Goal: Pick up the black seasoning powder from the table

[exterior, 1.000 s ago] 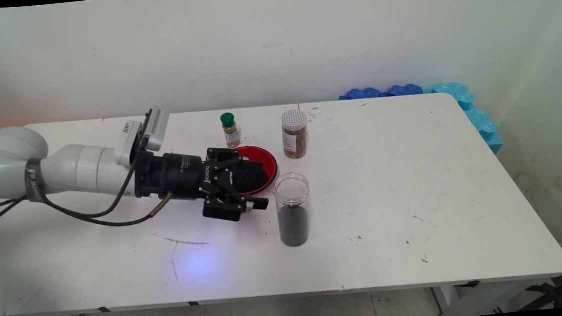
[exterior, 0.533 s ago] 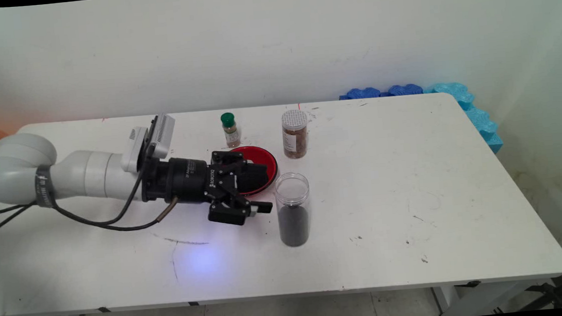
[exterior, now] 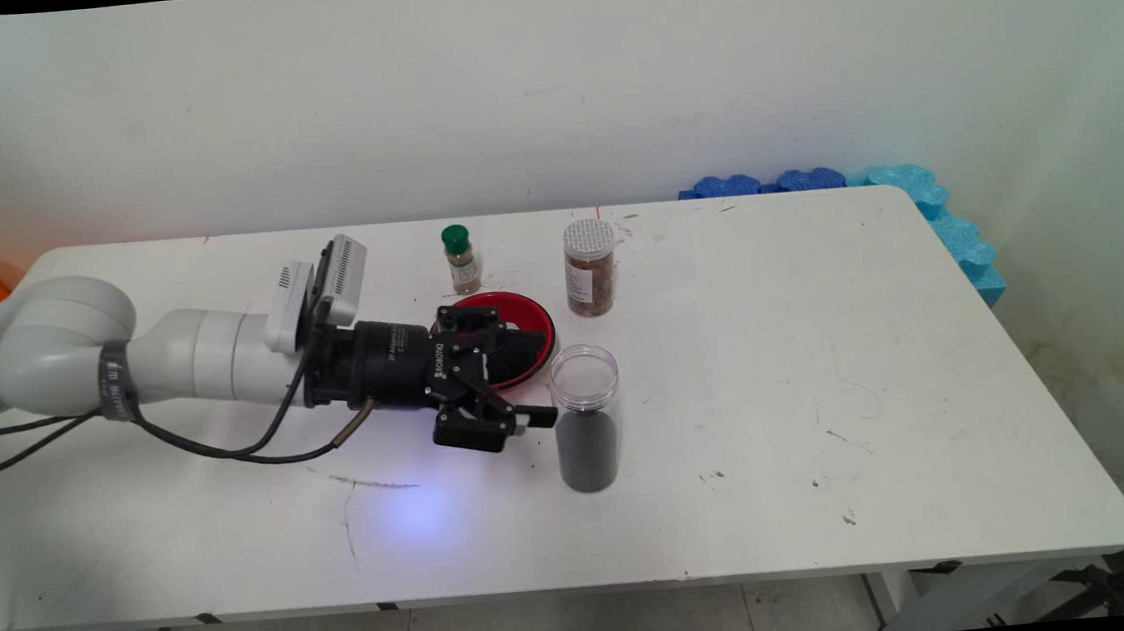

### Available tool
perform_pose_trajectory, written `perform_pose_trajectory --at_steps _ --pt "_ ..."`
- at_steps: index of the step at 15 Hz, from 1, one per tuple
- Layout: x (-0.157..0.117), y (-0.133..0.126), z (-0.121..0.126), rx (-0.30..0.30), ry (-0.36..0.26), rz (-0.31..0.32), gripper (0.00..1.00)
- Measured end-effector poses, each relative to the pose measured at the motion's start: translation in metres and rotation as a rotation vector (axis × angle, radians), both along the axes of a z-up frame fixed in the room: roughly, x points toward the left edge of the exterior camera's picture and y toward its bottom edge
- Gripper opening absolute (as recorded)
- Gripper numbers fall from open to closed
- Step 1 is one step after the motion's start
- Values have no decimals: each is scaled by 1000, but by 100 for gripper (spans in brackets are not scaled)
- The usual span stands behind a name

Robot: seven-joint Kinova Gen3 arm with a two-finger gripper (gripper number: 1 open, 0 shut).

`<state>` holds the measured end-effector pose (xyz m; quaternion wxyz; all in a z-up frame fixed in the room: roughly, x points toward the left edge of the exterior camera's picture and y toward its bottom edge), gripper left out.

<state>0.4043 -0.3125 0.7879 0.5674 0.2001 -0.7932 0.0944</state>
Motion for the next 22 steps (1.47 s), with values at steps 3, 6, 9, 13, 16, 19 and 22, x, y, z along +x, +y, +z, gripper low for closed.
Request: perform_pose_trajectory --at_steps 3,6,9,13,16,19,22 --pt "-5 -3 -4 1 6 0 100" --pt "-10 -5 -7 0 7 -2 100" --pt "-14 -7 -10 -2 5 -4 100" --pt "-19 -8 -13 -7 4 -9 100" --pt "-22 -9 -14 -13 0 -15 100" --pt "-25 -10 -15 -23 -7 -21 100" --pt "-28 -10 -16 -39 -19 -29 100"
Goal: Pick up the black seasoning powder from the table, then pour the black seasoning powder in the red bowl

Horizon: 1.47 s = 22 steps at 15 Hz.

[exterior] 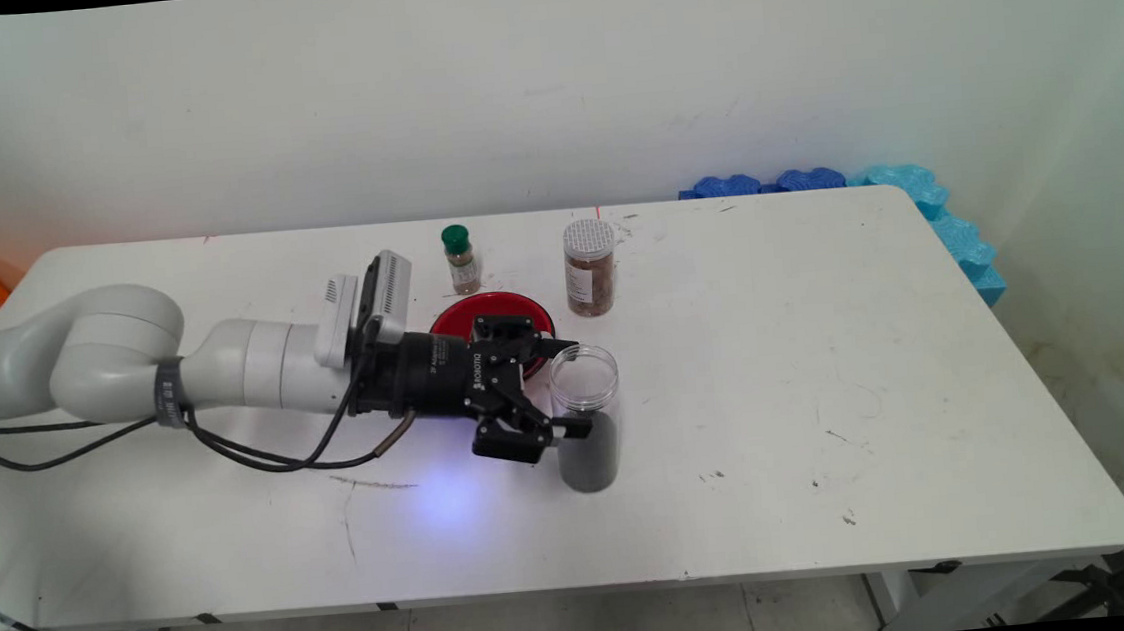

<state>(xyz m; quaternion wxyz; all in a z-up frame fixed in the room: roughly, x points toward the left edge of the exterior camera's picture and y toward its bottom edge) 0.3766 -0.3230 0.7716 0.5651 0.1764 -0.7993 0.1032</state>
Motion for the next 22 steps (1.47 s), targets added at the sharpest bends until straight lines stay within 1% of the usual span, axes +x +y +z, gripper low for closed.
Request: perform_pose_trajectory --at_steps 9,10,15,19,22 --pt "-7 -4 0 -44 -31 -10 100" --pt "-8 -4 0 -45 -31 -9 0" --pt "-10 -5 2 -41 -29 -6 0" --pt "-10 -4 13 1 -23 -1 0" --pt "-9 -4 28 31 -24 1 0"
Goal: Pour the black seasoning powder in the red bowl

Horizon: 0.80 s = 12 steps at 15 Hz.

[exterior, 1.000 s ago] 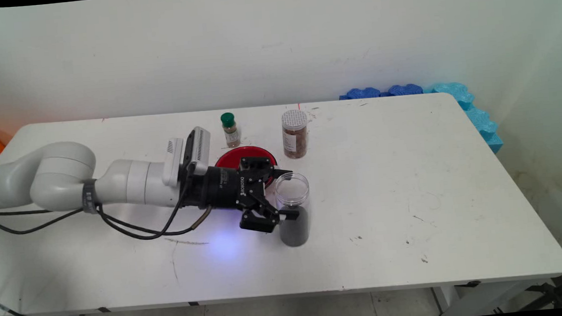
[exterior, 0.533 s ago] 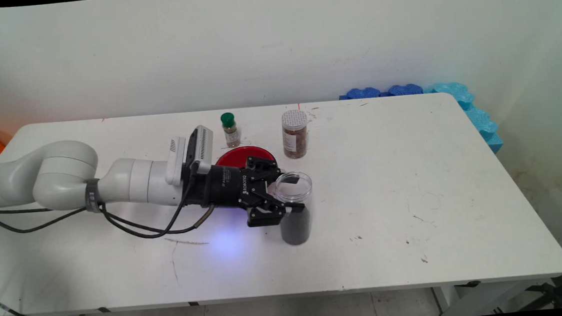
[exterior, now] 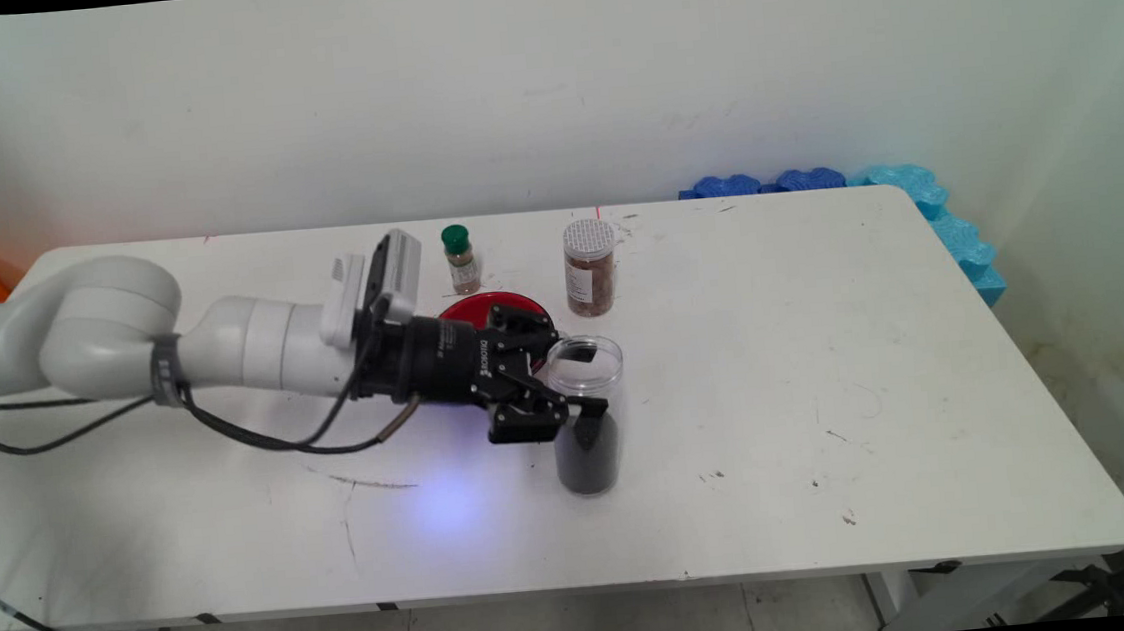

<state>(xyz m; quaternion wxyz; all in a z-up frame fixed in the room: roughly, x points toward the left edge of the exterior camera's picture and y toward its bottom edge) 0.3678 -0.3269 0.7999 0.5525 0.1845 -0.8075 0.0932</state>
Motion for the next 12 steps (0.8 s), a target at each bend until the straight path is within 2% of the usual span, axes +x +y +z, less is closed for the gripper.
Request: perform_pose_trajectory --at_steps 12 --pt "40 2 106 196 36 96 0"
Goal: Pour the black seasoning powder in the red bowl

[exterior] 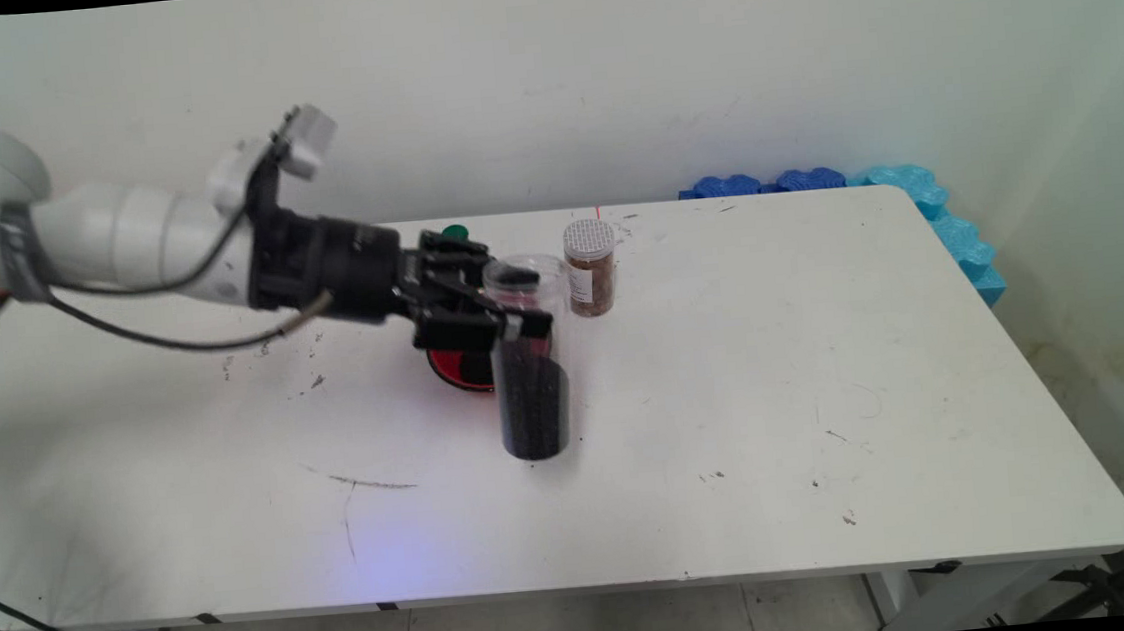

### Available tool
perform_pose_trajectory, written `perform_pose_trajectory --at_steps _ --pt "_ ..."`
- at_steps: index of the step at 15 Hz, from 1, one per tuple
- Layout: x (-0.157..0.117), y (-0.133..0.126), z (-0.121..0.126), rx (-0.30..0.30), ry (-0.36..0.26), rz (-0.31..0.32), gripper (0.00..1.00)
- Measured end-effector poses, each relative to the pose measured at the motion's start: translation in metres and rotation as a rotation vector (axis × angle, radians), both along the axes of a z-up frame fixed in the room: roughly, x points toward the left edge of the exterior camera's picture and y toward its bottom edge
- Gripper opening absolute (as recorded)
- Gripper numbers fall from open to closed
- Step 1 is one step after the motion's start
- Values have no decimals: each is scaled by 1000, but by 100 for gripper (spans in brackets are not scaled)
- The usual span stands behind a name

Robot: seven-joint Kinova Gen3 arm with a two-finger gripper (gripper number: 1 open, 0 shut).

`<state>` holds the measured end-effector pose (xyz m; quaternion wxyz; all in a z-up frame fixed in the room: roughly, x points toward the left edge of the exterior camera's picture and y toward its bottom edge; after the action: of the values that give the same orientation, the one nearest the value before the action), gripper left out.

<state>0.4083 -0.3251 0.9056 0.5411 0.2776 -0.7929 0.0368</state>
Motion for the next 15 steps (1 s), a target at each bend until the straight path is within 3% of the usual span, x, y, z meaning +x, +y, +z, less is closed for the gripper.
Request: perform_pose_trajectory --at_steps 7,12,15 --pt "30 -6 47 105 8 59 0" --pt "51 -12 70 235 10 122 0" --pt "57 -16 77 309 5 127 0"
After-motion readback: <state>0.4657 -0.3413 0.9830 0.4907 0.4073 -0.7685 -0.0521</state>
